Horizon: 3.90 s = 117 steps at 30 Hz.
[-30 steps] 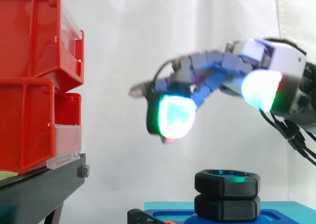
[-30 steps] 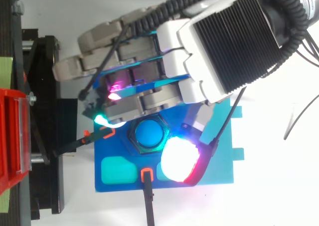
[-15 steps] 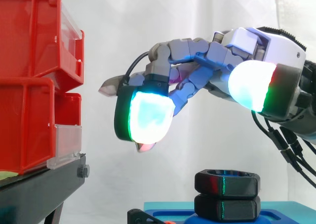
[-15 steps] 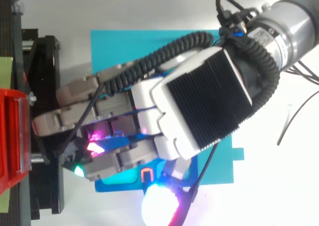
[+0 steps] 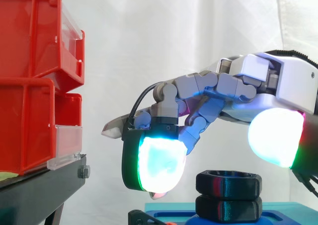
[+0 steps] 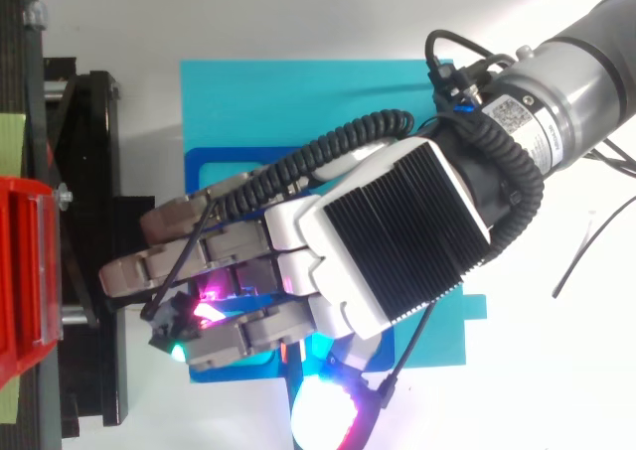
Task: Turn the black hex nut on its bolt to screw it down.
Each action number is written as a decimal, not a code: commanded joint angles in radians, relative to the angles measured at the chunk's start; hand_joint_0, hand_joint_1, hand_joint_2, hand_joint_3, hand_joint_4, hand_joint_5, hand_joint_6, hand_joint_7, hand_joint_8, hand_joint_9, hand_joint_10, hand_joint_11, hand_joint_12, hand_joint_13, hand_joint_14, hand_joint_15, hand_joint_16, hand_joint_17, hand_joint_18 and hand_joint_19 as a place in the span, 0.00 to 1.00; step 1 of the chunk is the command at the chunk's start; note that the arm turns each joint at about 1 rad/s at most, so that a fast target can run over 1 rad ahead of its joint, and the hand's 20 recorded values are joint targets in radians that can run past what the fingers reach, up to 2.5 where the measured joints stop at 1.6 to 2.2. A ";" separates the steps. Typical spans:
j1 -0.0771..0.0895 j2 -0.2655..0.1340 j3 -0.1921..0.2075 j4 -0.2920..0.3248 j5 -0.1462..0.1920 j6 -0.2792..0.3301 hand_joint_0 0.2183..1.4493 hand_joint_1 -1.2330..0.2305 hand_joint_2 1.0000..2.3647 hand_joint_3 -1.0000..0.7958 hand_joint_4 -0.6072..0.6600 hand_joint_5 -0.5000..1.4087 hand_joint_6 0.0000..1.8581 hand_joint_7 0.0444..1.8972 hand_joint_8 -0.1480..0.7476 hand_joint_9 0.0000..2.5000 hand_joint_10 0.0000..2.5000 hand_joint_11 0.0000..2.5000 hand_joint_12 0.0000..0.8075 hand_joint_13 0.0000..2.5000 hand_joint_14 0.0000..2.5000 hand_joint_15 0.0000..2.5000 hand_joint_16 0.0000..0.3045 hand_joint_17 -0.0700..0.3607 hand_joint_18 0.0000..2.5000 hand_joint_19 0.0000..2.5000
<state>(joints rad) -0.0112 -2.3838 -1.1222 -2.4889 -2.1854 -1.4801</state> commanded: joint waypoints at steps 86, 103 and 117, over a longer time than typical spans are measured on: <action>-0.098 0.000 0.009 0.163 -0.175 0.116 0.22 0.72 0.00 0.28 0.70 0.24 0.27 0.66 0.52 0.40 0.00 0.11 0.46 0.22 0.00 0.00 0.18 0.44 0.26 0.14; -0.033 -0.034 0.007 0.088 -0.086 0.064 0.19 0.68 0.00 0.28 0.65 0.24 0.27 0.63 0.51 0.35 0.00 0.09 0.48 0.14 0.00 0.00 0.19 0.47 0.19 0.12; -0.032 -0.034 0.007 0.061 -0.088 0.007 0.22 0.53 0.00 0.28 0.68 0.23 0.27 0.63 0.50 0.33 0.00 0.10 0.46 0.14 0.00 0.00 0.18 0.45 0.19 0.12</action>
<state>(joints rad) -0.0432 -2.4178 -1.1151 -2.4211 -2.2724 -1.4631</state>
